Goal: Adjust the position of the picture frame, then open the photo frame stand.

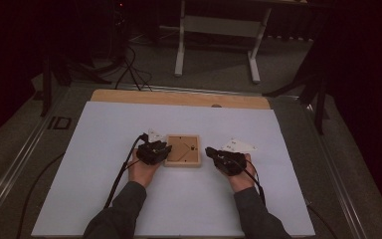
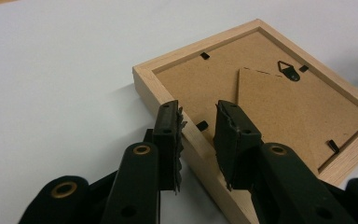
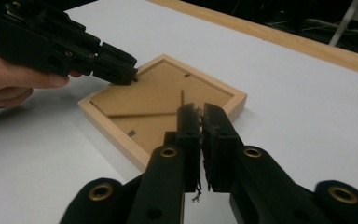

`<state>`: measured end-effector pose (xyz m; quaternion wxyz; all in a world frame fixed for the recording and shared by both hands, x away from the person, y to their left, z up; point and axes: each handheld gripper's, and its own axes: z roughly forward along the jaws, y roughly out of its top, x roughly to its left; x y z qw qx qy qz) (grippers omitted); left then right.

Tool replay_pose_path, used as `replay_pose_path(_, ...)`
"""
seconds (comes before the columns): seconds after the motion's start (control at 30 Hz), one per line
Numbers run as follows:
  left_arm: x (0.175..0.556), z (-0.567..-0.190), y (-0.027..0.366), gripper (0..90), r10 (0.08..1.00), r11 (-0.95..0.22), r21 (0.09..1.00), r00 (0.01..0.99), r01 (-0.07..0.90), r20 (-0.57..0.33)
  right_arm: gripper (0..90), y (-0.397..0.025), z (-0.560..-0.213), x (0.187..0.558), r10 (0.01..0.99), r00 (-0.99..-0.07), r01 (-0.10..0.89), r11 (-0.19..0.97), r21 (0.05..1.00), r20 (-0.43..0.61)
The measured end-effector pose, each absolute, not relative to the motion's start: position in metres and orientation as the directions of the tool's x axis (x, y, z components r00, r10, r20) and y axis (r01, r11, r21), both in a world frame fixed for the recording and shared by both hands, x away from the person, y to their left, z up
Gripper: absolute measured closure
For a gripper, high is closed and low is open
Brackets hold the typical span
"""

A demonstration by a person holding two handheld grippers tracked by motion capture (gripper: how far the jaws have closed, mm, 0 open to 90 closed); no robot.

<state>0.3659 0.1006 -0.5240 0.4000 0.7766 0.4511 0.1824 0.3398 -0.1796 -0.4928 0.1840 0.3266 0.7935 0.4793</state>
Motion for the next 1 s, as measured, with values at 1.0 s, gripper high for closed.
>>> replay_pose_path(1.0,0.356,-0.519,0.106,61.6,0.845,-0.258,0.803,0.529,0.537,-0.082,90.0,-0.143,-0.520,0.342,0.658,-0.752,0.382,0.395,0.836,0.033)
